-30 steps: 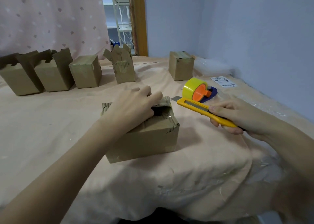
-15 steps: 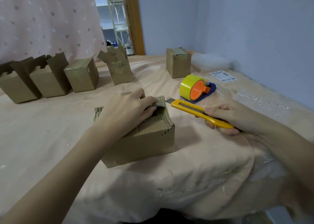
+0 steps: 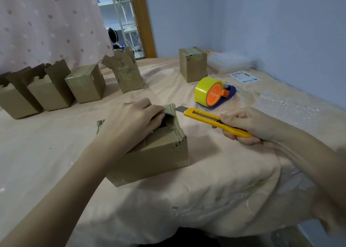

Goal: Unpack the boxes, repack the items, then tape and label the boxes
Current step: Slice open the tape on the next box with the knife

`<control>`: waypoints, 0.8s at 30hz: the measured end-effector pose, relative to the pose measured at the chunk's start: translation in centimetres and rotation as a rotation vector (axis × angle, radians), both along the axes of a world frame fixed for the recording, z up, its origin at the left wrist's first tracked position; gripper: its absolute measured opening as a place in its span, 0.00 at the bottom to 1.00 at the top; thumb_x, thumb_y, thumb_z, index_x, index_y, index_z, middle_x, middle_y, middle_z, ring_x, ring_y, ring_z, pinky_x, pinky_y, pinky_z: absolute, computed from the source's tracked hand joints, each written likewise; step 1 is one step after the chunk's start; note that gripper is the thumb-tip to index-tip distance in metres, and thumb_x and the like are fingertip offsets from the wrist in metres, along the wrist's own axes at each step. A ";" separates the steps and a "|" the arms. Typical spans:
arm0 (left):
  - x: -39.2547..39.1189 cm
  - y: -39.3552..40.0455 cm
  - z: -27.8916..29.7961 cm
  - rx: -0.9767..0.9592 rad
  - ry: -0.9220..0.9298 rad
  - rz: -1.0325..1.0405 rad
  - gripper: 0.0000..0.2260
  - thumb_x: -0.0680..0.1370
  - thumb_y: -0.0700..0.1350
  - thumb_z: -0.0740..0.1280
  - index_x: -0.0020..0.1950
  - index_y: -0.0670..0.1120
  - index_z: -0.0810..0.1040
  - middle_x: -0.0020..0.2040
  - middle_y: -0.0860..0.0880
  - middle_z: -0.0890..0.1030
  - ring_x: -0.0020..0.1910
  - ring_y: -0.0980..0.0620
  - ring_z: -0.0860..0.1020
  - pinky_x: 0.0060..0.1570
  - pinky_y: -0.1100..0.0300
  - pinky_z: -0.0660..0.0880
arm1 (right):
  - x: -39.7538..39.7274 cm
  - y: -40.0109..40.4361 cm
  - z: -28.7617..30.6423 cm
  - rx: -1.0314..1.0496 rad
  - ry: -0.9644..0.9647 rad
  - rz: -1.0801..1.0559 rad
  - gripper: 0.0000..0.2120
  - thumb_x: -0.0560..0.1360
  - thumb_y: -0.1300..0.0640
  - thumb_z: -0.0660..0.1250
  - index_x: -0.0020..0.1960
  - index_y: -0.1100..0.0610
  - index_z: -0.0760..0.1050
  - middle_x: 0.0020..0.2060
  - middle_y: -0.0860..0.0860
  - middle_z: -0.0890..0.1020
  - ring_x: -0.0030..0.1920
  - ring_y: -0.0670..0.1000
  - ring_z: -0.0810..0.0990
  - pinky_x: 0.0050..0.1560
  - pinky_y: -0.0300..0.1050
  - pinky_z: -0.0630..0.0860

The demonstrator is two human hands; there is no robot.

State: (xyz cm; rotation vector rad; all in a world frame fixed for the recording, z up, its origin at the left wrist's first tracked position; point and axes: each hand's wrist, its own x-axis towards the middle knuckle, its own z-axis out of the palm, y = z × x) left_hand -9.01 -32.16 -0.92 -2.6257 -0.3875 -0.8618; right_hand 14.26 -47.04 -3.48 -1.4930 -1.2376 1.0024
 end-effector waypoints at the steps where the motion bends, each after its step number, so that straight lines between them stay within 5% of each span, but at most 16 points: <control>1: 0.0 0.0 -0.1 -0.009 -0.012 0.009 0.17 0.79 0.50 0.57 0.48 0.43 0.84 0.36 0.45 0.79 0.31 0.42 0.77 0.25 0.52 0.74 | 0.0 -0.1 0.0 0.003 0.002 -0.001 0.20 0.77 0.51 0.58 0.50 0.69 0.77 0.26 0.53 0.73 0.15 0.44 0.57 0.17 0.31 0.52; 11: 0.0 0.0 0.1 -0.084 -0.055 0.087 0.17 0.79 0.53 0.57 0.49 0.45 0.82 0.39 0.48 0.82 0.35 0.44 0.80 0.28 0.54 0.74 | -0.3 -0.5 -0.7 -0.015 0.082 -0.083 0.17 0.80 0.55 0.57 0.49 0.68 0.77 0.24 0.53 0.72 0.15 0.44 0.57 0.17 0.30 0.52; 16: -0.2 -0.2 0.0 -0.163 -0.116 0.105 0.09 0.75 0.48 0.66 0.46 0.43 0.73 0.39 0.47 0.82 0.34 0.43 0.80 0.28 0.51 0.75 | 0.1 -1.1 -0.2 0.047 0.002 -0.094 0.21 0.78 0.54 0.59 0.51 0.75 0.74 0.25 0.54 0.73 0.15 0.45 0.57 0.18 0.31 0.51; 19: -0.4 -0.1 0.1 -0.221 -0.105 0.103 0.12 0.76 0.47 0.68 0.44 0.49 0.65 0.44 0.49 0.83 0.39 0.46 0.80 0.28 0.57 0.70 | 0.4 -1.4 0.8 0.094 -0.121 -0.036 0.25 0.75 0.51 0.60 0.46 0.76 0.73 0.27 0.61 0.72 0.15 0.46 0.59 0.18 0.32 0.53; 24: -0.8 -0.5 0.4 -0.376 -0.079 0.123 0.14 0.74 0.47 0.70 0.38 0.54 0.65 0.48 0.52 0.82 0.47 0.49 0.78 0.40 0.48 0.76 | 1.3 0.1 1.1 -0.097 -0.370 -0.034 0.17 0.79 0.46 0.61 0.37 0.55 0.77 0.26 0.53 0.76 0.22 0.47 0.72 0.20 0.33 0.67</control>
